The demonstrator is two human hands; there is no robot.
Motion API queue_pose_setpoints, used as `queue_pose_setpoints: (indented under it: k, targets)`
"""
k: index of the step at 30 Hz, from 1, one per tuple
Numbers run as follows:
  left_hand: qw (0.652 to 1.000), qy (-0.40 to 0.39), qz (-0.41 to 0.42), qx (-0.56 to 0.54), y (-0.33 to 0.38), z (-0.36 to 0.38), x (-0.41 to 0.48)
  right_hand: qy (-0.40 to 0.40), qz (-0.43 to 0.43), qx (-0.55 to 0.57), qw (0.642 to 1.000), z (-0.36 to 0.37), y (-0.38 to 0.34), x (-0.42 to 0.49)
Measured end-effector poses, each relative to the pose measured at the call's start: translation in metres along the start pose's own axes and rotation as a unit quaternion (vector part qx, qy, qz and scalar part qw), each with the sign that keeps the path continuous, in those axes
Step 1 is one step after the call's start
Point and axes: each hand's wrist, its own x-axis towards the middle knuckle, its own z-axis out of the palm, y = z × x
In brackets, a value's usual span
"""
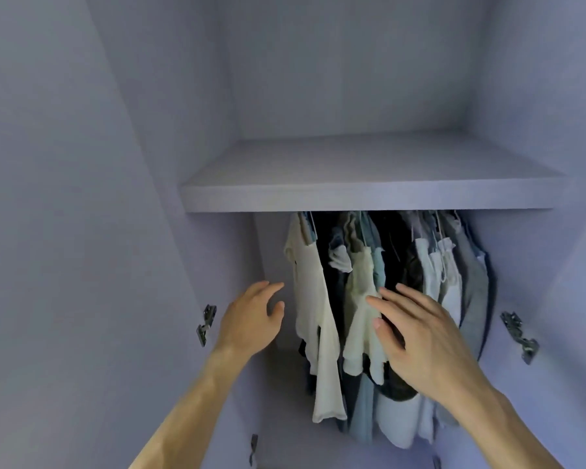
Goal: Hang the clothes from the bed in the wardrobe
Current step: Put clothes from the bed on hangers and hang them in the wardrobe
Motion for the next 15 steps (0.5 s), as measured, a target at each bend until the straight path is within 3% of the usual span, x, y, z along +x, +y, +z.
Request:
queue_pose_setpoints:
  k: [8, 15]
  targets:
    - [0.999, -0.027, -0.013, -0.020, 0.014, 0.019, 0.082, 0.059, -0.025, -0.048, 0.997, -0.015, 0.030, 0.113]
    - [0.998, -0.048, -0.042, -0.023, 0.029, 0.046, 0.140, 0.180, -0.008, -0.085, 0.980, -0.001, 0.056, 0.205]
